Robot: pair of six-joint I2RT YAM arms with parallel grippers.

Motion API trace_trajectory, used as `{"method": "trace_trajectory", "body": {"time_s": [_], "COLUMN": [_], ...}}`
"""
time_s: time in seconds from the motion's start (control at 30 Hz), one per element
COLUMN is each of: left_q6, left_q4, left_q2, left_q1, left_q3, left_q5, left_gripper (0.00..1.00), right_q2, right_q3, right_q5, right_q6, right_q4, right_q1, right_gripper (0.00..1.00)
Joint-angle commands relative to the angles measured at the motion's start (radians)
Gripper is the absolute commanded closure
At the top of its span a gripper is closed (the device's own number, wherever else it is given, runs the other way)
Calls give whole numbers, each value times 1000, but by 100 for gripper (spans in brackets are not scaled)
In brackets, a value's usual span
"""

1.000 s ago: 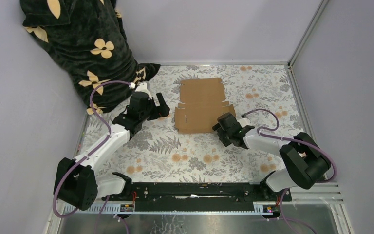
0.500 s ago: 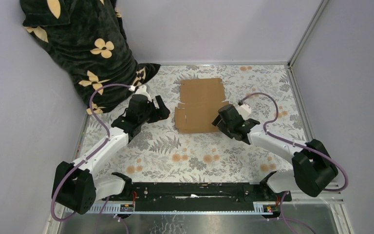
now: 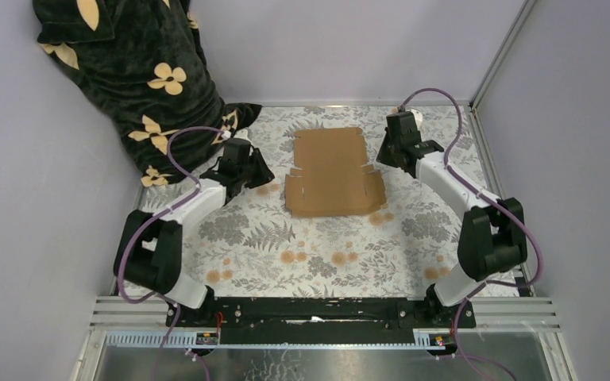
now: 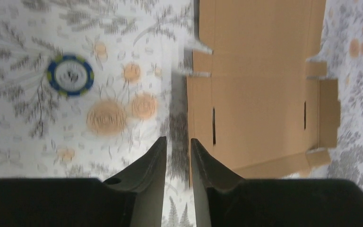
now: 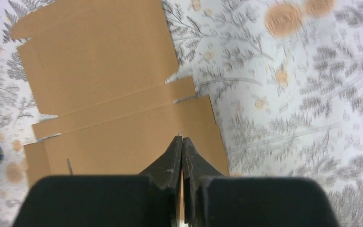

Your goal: Fold the paper box

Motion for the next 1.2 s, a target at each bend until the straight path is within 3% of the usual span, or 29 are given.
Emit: {"method": "trace_trajectory", "body": {"time_s": [0.0, 0.37, 0.53, 1.17], "left_q6": [6, -52, -53, -29], "left_q4": [98, 193, 221, 163], "left_q2": [108, 396, 456, 594], "left_q1": [61, 110, 102, 98], "left_q3": [114, 234, 255, 395], "left_q5": [93, 231, 245, 228], "left_gripper": [70, 78, 76, 76], "right_q2": [160, 457, 499, 576], "right_q3": [151, 342, 377, 449], "right_q5": [-60, -35, -49, -130], "right_q6": [-176, -218, -258, -288], "right_q4": [-54, -139, -128, -65], "right_q1": [-17, -61, -74, -128], "right_gripper": [100, 100, 95, 94]}}
